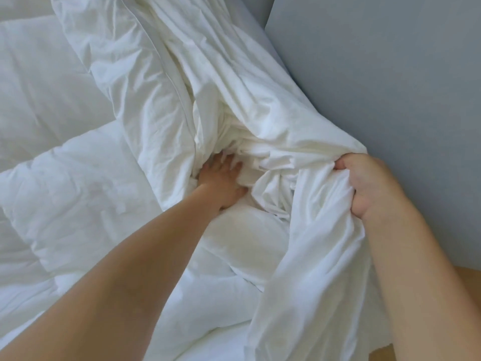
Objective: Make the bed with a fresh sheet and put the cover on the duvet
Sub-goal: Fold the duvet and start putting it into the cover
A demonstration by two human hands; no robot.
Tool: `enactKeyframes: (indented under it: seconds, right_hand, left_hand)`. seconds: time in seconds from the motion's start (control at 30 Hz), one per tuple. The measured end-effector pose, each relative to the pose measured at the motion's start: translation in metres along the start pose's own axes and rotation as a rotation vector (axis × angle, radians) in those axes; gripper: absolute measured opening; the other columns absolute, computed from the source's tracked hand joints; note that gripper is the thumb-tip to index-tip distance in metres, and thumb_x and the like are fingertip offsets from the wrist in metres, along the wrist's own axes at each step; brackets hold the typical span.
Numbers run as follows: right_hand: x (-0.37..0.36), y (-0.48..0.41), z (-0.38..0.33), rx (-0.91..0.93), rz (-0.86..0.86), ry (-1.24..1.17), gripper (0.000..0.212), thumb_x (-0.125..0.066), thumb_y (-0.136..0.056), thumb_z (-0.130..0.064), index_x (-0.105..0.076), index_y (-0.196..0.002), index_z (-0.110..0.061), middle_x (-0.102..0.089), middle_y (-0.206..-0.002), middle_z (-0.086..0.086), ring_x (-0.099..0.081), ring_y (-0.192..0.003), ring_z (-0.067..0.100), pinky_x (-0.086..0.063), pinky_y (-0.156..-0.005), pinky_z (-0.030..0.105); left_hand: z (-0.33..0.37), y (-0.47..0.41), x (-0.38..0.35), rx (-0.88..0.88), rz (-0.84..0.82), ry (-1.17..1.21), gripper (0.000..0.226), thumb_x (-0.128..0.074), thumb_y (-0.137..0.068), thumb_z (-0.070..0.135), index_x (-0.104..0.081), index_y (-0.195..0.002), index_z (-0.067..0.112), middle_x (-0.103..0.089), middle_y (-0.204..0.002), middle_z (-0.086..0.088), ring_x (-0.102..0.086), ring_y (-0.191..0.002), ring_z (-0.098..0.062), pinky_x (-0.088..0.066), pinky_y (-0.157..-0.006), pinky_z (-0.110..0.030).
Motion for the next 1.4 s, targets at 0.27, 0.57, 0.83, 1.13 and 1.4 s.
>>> enactKeyframes:
  seconds: [0.27, 0.57, 0.83, 1.13, 1.4]
  right_hand:
    - [-0.011, 0.029, 0.006, 0.449, 0.120, 0.577, 0.021, -0.059, -0.083, -0.019, -0.043, -0.094, -0.014, -0.049, -0.097, -0.002, -0.046, -0.079, 0.020, -0.034, -0.057, 0.023]
    - [-0.019, 0.047, 0.012, 0.364, 0.019, 1.014, 0.041, -0.062, -0.086, -0.031, -0.026, -0.101, -0.016, -0.041, -0.074, -0.002, -0.038, -0.058, 0.012, -0.023, -0.045, 0.028]
    - [0.015, 0.063, -0.023, 0.409, 0.140, 0.492, 0.020, -0.048, -0.072, -0.004, -0.053, -0.089, 0.006, -0.044, -0.070, 0.002, -0.039, -0.063, 0.017, -0.029, -0.048, 0.027]
    - [-0.060, 0.152, 0.036, 0.337, -0.261, 0.115, 0.023, -0.062, -0.075, -0.014, -0.046, -0.090, -0.022, -0.055, -0.077, -0.012, -0.055, -0.064, -0.001, -0.039, -0.050, 0.008]
    - [-0.065, 0.200, 0.087, 0.712, -0.903, 0.407, 0.069, -0.058, -0.084, -0.023, -0.024, -0.143, -0.025, -0.038, -0.143, -0.011, -0.038, -0.131, 0.006, -0.031, -0.107, 0.021]
  left_hand:
    - [-0.006, 0.064, 0.008, -0.346, 0.091, 0.018, 0.083, -0.007, -0.078, 0.075, -0.058, -0.112, 0.019, -0.057, -0.113, 0.003, -0.048, -0.114, -0.019, -0.023, -0.105, -0.041]
    - [0.008, 0.185, 0.089, -0.785, 0.984, 0.050, 0.026, -0.063, -0.076, 0.024, -0.049, -0.057, 0.012, -0.044, -0.050, -0.001, -0.041, -0.042, -0.021, -0.026, -0.053, -0.027]
    - [0.059, 0.063, 0.074, -0.186, 0.564, 0.078, 0.043, -0.040, -0.096, 0.045, -0.053, -0.126, 0.017, -0.051, -0.130, 0.000, -0.038, -0.126, -0.022, -0.016, -0.110, -0.036]
    - [0.008, 0.150, 0.015, 0.135, 0.304, 2.049, 0.029, -0.049, -0.086, 0.030, -0.073, -0.093, 0.014, -0.071, -0.094, -0.004, -0.064, -0.089, -0.025, -0.053, -0.070, -0.026]
    - [-0.019, 0.224, 0.026, 0.251, 0.467, 1.700, 0.022, -0.076, -0.059, 0.020, -0.076, -0.081, 0.018, -0.074, -0.076, -0.003, -0.072, -0.075, -0.024, -0.055, -0.057, -0.029]
Point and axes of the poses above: each hand's wrist, its own y-axis away from the middle knuckle, its own x-axis out of the back of the hand, z = x × y, the point moved 2 cm from there along -y, towards the middle knuckle
